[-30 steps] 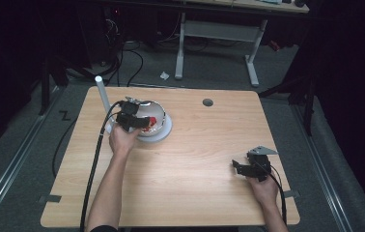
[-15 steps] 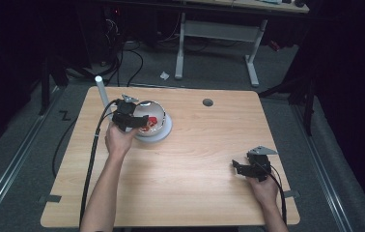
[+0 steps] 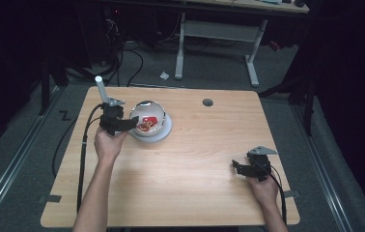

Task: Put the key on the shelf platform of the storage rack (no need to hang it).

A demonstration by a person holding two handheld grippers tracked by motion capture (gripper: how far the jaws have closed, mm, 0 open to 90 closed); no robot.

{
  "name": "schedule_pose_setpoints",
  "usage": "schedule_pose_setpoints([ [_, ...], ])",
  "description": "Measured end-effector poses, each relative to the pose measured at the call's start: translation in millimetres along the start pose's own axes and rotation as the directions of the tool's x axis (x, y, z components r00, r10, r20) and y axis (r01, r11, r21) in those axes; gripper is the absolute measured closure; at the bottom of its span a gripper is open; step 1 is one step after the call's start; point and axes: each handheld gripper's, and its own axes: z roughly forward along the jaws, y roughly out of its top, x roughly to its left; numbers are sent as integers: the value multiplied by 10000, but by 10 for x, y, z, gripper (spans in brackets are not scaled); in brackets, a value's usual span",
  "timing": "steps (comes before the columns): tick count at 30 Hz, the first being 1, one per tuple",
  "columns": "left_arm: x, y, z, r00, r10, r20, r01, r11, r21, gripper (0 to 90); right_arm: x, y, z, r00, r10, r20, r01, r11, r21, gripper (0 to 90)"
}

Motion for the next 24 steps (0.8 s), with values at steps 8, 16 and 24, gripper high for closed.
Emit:
schedule_pose_setpoints([
  [8, 74, -58, -171, 9997, -224, -70, 221, 9990, -397, 356, 1, 0, 0, 10000, -3, 2, 3, 10000, 3, 266],
  [16, 167, -152, -319, 9987, -447, -231, 433, 9974, -578, 352, 1, 0, 0, 10000, -5, 0, 5, 10000, 0, 266],
  [24, 213, -221, -457, 9982, -555, -235, 535, 9956, -772, 350, 1, 0, 0, 10000, -1, 1, 1, 10000, 2, 266],
])
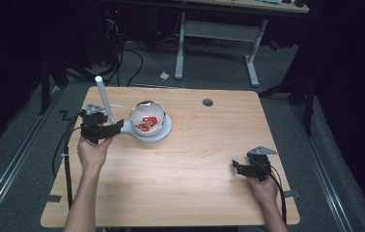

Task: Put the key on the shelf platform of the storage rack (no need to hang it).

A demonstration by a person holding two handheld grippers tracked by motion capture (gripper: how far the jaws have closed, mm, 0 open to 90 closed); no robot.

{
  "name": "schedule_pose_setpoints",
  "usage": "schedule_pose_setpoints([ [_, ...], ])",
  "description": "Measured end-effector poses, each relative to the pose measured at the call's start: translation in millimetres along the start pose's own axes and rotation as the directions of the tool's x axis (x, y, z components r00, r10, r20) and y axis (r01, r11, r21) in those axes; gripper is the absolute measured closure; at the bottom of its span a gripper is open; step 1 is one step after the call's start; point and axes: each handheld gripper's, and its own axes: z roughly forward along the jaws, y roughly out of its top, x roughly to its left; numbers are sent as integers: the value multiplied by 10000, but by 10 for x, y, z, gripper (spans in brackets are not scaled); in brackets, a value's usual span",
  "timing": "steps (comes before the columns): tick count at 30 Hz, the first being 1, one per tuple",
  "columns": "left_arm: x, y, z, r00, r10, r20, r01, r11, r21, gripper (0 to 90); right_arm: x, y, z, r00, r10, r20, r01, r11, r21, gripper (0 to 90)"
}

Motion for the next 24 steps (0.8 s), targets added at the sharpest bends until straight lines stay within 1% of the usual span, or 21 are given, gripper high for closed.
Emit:
schedule_pose_setpoints([
  [5, 22, -47, -85, 9999, -90, 79, 91, 9999, -129, 345, 0, 0, 0, 10000, -3, 2, 3, 10000, 1, 266],
  [10, 74, -118, -174, 9989, -423, 220, 430, 9986, -302, 335, 1, 0, 0, 10000, 1, 4, -1, 10000, 0, 267],
  [17, 117, -203, -285, 9984, -552, 138, 557, 9977, -384, 331, 2, 0, 0, 10000, 0, 5, 0, 10000, -1, 266],
  [24, 84, -262, -341, 9987, -486, 172, 493, 9978, -454, 328, 4, -1, -1, 10000, -15, 6, 15, 10000, -10, 266],
])
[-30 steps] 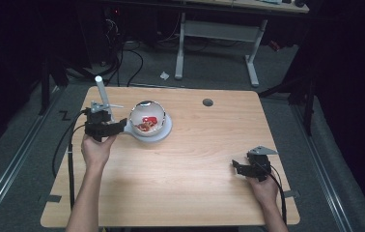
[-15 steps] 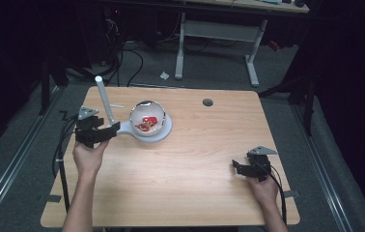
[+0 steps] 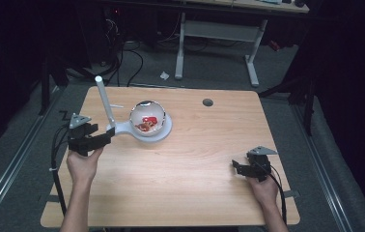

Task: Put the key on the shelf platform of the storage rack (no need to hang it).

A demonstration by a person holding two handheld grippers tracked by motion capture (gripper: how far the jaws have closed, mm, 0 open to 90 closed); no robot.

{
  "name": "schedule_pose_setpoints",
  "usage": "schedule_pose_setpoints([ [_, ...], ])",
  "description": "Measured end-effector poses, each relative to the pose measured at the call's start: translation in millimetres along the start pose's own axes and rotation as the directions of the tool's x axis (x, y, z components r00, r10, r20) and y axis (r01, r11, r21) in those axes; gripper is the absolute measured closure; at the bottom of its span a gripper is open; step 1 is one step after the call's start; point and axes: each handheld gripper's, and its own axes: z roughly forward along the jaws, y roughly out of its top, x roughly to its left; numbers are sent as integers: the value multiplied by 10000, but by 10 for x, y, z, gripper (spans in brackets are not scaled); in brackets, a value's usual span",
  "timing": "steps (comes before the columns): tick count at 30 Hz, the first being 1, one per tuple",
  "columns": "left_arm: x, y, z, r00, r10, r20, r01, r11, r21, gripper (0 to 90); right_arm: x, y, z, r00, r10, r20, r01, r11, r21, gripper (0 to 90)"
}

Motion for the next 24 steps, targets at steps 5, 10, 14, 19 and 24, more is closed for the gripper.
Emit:
schedule_pose_setpoints([
  [5, -17, -26, -31, 10000, 0, 79, 1, 10000, -76, 327, 5, -1, -3, 10000, -21, -46, 21, 10000, 12, 266],
  [10, -36, -54, -66, 9996, -84, 257, 88, 9998, -154, 327, 8, -2, -2, 10000, -21, -38, 21, 10000, 0, 266],
  [14, -45, -73, -89, 9991, -162, 386, 171, 9996, -239, 326, 10, -3, -3, 10000, -35, -28, 35, 10000, 2, 266],
  [19, -71, -115, -121, 9984, -207, 534, 225, 9992, -327, 325, 10, -3, -3, 10000, -33, -28, 33, 10000, 3, 266],
  [24, -90, -166, -143, 9979, -224, 600, 245, 9991, -342, 325, 10, -3, -3, 10000, -33, -28, 33, 10000, 2, 266],
])
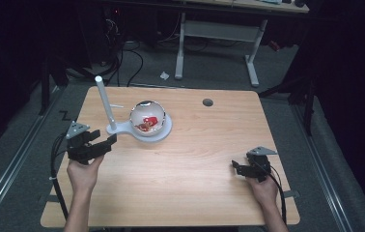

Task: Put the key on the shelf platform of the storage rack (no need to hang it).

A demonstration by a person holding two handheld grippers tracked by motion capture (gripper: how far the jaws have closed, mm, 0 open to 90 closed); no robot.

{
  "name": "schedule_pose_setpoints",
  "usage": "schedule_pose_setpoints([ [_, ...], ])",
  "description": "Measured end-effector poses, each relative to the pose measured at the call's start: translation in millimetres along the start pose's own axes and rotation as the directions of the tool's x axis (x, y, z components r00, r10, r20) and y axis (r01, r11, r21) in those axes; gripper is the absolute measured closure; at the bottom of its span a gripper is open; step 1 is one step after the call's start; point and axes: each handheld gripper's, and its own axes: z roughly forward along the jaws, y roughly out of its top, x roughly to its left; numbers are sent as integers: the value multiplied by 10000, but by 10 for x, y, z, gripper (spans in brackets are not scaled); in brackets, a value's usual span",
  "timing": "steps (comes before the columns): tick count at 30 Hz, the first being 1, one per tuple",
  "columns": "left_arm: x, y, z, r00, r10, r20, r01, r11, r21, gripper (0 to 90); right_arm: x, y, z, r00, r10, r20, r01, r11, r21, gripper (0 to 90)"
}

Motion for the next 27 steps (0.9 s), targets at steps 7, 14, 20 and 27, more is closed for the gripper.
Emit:
schedule_pose_setpoints([
  [7, -31, -62, -13, 10000, -21, 84, 21, 10000, 39, 325, 0, 0, 0, 10000, 1, 0, -1, 10000, -1, 266],
  [14, -92, -104, -17, 9998, 167, 85, -168, 9998, 103, 325, 0, 0, 0, 10000, 2, -1, -2, 10000, 1, 266],
  [20, -112, -135, -13, 9998, 86, 204, -88, 9999, 75, 324, 0, 0, 0, 10000, 1, -1, -1, 10000, 2, 266],
  [27, -157, -187, -2, 9995, 171, 276, -173, 9998, 89, 324, 1, 0, 0, 10000, 4, 0, -4, 10000, -1, 266],
])
